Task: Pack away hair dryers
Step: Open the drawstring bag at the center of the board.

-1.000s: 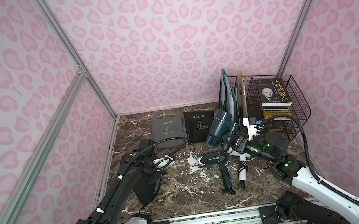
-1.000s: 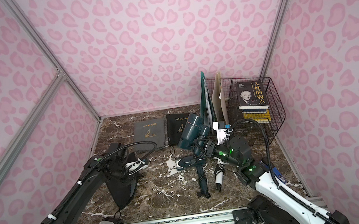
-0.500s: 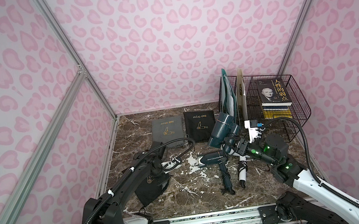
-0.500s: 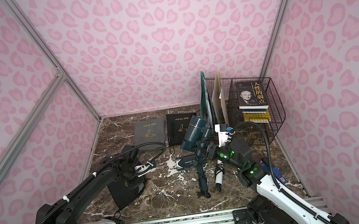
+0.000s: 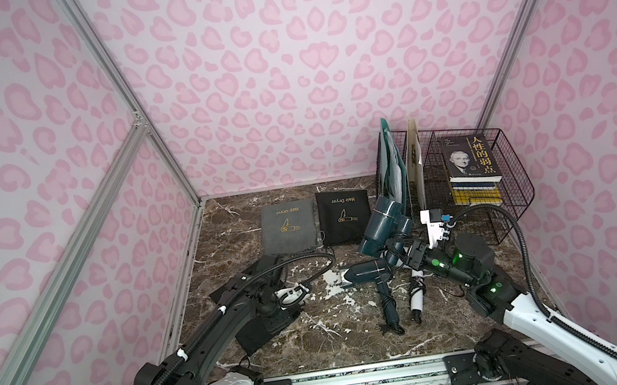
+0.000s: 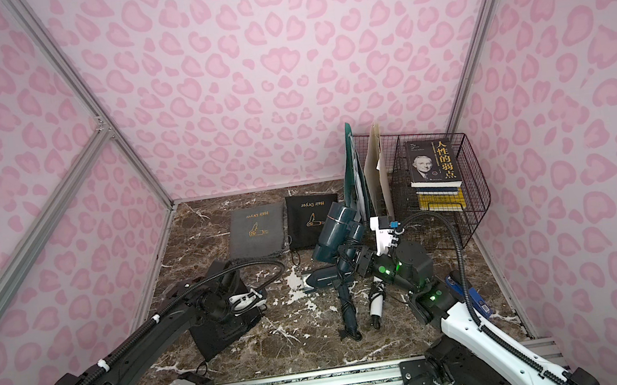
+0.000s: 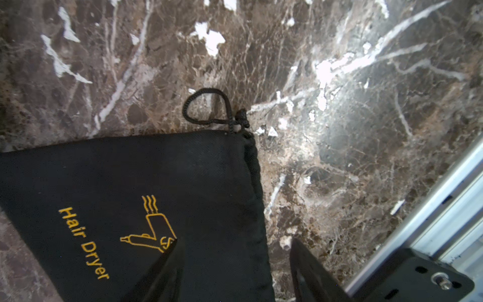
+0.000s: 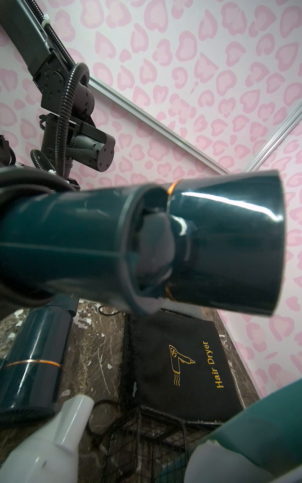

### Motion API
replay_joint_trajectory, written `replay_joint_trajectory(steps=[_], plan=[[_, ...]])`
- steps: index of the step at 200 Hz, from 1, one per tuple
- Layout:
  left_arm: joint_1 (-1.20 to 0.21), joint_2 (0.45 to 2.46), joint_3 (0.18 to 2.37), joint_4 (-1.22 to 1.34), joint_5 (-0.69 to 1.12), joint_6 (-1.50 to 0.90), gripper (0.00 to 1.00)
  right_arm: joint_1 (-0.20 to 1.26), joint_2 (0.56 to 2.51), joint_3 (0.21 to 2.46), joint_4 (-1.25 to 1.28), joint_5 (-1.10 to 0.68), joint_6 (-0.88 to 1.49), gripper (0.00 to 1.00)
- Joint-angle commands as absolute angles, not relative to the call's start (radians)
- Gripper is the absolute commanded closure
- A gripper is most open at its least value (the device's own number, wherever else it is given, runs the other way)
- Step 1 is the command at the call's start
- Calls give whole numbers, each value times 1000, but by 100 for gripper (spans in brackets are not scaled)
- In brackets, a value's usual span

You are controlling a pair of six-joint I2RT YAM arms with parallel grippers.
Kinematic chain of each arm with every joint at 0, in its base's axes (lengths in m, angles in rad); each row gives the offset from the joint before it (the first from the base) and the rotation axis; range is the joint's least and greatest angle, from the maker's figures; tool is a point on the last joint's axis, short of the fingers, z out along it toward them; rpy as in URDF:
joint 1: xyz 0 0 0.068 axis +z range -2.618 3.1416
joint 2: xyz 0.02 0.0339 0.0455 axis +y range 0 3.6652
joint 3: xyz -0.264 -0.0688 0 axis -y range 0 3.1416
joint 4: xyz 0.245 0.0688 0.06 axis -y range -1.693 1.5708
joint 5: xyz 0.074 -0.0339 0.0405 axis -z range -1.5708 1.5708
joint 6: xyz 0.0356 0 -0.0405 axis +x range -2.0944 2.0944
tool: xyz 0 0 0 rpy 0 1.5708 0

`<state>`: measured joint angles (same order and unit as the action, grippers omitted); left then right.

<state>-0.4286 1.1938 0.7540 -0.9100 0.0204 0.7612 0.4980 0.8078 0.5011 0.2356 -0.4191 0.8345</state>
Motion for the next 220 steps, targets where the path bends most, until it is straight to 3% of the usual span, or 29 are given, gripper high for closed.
replay_joint_trajectory(steps=[1, 60, 108, 150, 179, 220], plan=[[-433, 1202, 728, -890, 32, 764, 32, 497, 810, 496, 310, -414, 830, 100], [-434, 1264, 677, -791, 33, 733, 31, 497, 800, 496, 302, -413, 832, 100], [-436, 1281, 670, -713, -12, 702, 43, 496, 782, 487, 295, -408, 831, 100], [-436, 1290, 665, -700, -15, 695, 64, 492, 772, 484, 289, -408, 828, 100], [-436, 1289, 663, -702, -6, 694, 85, 487, 769, 486, 285, -411, 827, 100], [-436, 1297, 677, -700, -16, 678, 98, 480, 761, 494, 266, -413, 819, 100]])
